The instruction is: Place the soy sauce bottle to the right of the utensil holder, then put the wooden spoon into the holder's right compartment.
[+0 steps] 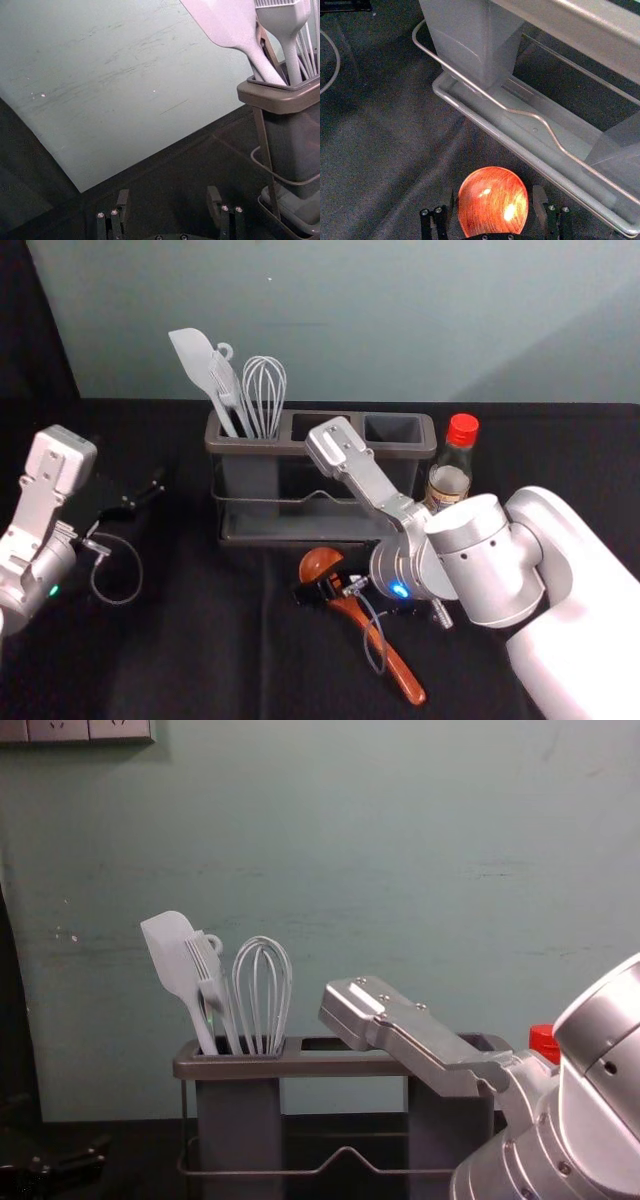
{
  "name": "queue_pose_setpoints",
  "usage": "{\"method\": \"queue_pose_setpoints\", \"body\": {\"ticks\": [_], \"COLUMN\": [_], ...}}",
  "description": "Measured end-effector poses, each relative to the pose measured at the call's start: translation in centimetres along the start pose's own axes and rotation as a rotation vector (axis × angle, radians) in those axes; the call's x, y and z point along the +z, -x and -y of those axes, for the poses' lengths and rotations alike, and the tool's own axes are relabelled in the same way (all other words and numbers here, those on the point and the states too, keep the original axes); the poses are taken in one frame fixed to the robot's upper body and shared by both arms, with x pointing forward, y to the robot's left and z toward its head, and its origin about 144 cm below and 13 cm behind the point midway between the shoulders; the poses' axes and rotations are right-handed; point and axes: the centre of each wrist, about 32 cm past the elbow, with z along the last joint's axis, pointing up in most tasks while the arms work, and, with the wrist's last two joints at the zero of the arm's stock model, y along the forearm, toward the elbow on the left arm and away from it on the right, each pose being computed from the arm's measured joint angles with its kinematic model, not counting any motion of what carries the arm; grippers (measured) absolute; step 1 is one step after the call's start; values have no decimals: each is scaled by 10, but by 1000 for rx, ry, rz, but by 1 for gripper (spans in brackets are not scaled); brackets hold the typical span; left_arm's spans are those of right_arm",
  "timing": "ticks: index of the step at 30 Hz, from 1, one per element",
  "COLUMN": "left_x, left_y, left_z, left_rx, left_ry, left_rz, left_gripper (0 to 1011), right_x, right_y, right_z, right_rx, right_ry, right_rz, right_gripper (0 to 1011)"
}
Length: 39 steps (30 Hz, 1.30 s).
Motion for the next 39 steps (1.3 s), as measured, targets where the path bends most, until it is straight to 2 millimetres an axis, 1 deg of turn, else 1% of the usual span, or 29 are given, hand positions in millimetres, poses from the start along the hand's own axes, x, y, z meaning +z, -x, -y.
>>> {"method": "queue_pose_setpoints", "body": {"ticks": [19, 20, 21, 24, 25, 27, 28, 33, 38, 39], "left_x": [0, 0, 0, 0, 0, 0, 0, 0, 0, 0], "left_y": [0, 0, 0, 0, 0, 0, 0, 0, 0, 0], "left_z": [0, 0, 0, 0, 0, 0, 0, 0, 0, 0], "left_rx": [0, 0, 0, 0, 0, 0, 0, 0, 0, 0], "left_ry": [0, 0, 0, 0, 0, 0, 0, 0, 0, 0], "left_rz": [0, 0, 0, 0, 0, 0, 0, 0, 0, 0], "left_gripper": [1000, 1000, 1000, 1000, 1000, 1000, 1000, 1000, 1000, 1000], "right_x": [0, 0, 0, 0, 0, 0, 0, 1, 1, 0], "right_y": [-2, -2, -2, -1, -1, -1, -1, 2, 5, 6], "right_z": [-4, -4, -4, -4, -4, -5, -5, 1, 18, 24], "right_rx": [7, 7, 7, 5, 5, 3, 3, 4, 9, 12], "right_ry": [2, 2, 1, 1, 2, 2, 2, -9, -40, -53], "right_rz": [1, 1, 1, 1, 1, 2, 2, 6, 16, 18], "right_gripper": [1004, 997, 958, 908, 873, 840, 839, 840, 839, 839]}}
